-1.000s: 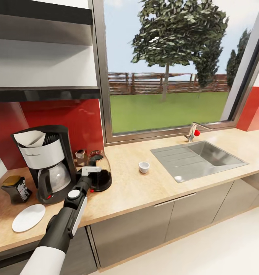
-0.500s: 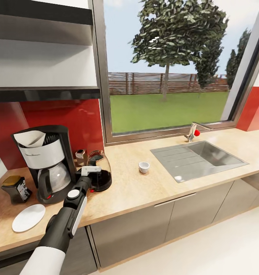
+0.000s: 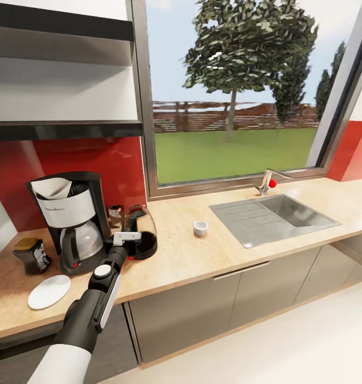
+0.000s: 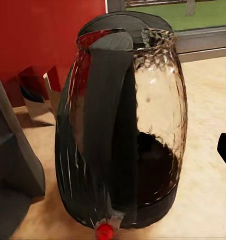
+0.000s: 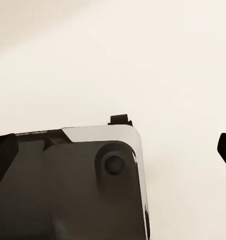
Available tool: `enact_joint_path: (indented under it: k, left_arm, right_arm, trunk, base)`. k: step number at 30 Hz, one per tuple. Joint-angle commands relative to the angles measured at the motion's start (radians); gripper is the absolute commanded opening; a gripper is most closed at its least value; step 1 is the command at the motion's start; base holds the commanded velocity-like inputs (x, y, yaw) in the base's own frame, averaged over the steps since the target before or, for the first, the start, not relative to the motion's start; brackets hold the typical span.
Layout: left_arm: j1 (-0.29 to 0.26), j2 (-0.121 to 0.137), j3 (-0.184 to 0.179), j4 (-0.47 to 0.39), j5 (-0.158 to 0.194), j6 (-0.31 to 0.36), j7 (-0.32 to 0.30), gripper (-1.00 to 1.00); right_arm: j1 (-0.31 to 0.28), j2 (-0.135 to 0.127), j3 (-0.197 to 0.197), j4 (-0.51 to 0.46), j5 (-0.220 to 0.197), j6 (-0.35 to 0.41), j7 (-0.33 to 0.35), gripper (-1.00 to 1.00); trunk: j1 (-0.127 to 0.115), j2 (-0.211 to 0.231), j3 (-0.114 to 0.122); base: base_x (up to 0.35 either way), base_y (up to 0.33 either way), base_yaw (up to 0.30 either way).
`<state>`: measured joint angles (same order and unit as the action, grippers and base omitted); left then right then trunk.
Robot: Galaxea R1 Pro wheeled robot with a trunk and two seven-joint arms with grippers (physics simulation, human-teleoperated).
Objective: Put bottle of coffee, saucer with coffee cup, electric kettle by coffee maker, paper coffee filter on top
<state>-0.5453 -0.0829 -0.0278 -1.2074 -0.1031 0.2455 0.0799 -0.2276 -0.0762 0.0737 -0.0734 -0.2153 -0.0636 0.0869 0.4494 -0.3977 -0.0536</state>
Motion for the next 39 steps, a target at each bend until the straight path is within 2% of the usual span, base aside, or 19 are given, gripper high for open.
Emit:
enact_joint_path:
  k: [1, 8, 18, 23, 27, 34, 39]
  left_arm:
    - [-0.001, 0.0, -0.001, -0.001, -0.01, 0.006, 0.004, 1.0]
    - [-0.001, 0.0, -0.003, -0.001, -0.01, 0.006, 0.004, 1.0]
    - [0.01, 0.0, -0.005, -0.003, -0.006, 0.005, 0.001, 1.0]
    - [0.074, -0.002, -0.009, -0.038, -0.004, 0.004, -0.008, 1.0]
    - [0.159, -0.001, -0.018, -0.118, -0.003, -0.011, -0.029, 1.0]
    - [0.35, 0.0, -0.037, -0.284, -0.004, -0.134, -0.111, 1.0]
    - [0.448, 0.001, -0.042, -0.321, -0.004, -0.175, -0.125, 1.0]
  right_arm:
    - [-0.001, 0.0, 0.008, 0.001, -0.01, -0.004, 0.004, 1.0]
    - [-0.001, 0.0, 0.008, 0.001, -0.011, -0.004, 0.004, 1.0]
    - [-0.001, 0.0, 0.009, 0.001, -0.01, -0.004, 0.004, 1.0]
    - [-0.001, 0.0, 0.009, 0.001, -0.01, -0.004, 0.004, 1.0]
    - [-0.001, 0.0, 0.009, 0.001, -0.01, -0.004, 0.004, 1.0]
    - [-0.001, 0.001, 0.009, 0.001, -0.01, -0.004, 0.003, 1.0]
    - [-0.001, 0.001, 0.009, 0.001, -0.01, -0.004, 0.003, 1.0]
  trunk:
    - [0.001, -0.002, -0.002]
    - [0.001, -0.002, -0.002]
    - [0.001, -0.002, -0.002]
    - [0.001, -0.002, -0.002]
    - [0.001, -0.002, -0.002]
    - [0.001, -0.002, -0.002]
    - [0.001, -0.002, -0.002]
  base:
    - [-0.025, 0.0, 0.0]
    - [-0.075, 0.0, 0.0]
    - [-0.309, 0.0, 0.0]
    - [-0.279, 0.0, 0.0]
    - [-0.078, 0.0, 0.0]
    - [-0.011, 0.0, 0.0]
    - [-0.001, 0.0, 0.0]
